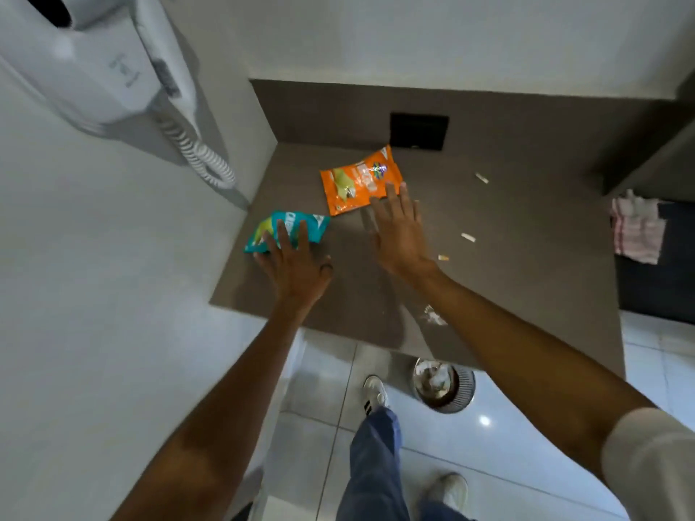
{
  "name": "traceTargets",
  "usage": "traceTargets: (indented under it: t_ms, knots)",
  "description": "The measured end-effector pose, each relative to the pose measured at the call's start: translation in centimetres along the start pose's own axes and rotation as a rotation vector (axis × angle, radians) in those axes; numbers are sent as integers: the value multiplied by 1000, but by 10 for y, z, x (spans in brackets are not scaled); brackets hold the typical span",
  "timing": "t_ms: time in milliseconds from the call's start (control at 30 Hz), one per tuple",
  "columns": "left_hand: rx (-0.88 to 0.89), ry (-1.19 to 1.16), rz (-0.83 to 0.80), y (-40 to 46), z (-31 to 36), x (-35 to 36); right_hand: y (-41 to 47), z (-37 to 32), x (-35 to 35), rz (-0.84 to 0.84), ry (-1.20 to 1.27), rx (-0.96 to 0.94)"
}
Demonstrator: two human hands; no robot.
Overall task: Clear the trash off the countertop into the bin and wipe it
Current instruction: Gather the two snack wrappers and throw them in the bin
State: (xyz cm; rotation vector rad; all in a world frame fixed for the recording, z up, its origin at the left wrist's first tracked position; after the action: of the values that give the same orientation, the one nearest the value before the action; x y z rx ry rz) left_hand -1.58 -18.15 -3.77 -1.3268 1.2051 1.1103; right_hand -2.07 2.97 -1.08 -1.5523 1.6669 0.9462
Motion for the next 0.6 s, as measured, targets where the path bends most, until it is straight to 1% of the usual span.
traceTargets:
  t_ms: [133, 167, 200, 267, 300, 400, 467, 500, 533, 600]
  knots:
    - [51, 8, -258, 67, -10, 47, 82, -1, 33, -139, -113, 49]
    - [57, -1, -307, 78, -9, 60, 100, 0, 46, -172, -147, 39]
    - [61, 1, -315, 82, -7, 68, 111, 1, 56, -200, -163, 36]
    - [65, 43, -256, 85, -4, 71, 127, 8, 71, -239, -156, 59]
    - [56, 55, -235, 86, -5, 71, 134, 11, 74, -232, -159, 59]
    - [19, -12, -187, 83, -6, 63, 133, 9, 56, -107, -167, -9]
    - [-39, -144, -134, 78, -8, 48, 122, 0, 35, -23, -110, -53]
    - [-72, -231, -81, 73, -8, 37, 113, -2, 26, 10, -57, -59]
    - [-99, -343, -17, 65, -6, 25, 98, -5, 14, 39, 16, -56]
    - [-126, -598, 118, 42, 1, -6, 61, -10, -8, 120, 144, -110]
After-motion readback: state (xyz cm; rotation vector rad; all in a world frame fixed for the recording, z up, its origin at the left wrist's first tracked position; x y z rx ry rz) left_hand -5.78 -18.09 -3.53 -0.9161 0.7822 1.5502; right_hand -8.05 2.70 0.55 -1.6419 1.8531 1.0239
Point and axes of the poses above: each hand's wrist, its own y-axis towards the middle knuckle, its own x-axis out of the palm, z = x × y, the point moved 8 cm from there along y, towards the middle knuckle, and after that the axes turned 14 degrees about y, right-handed, at the moved point
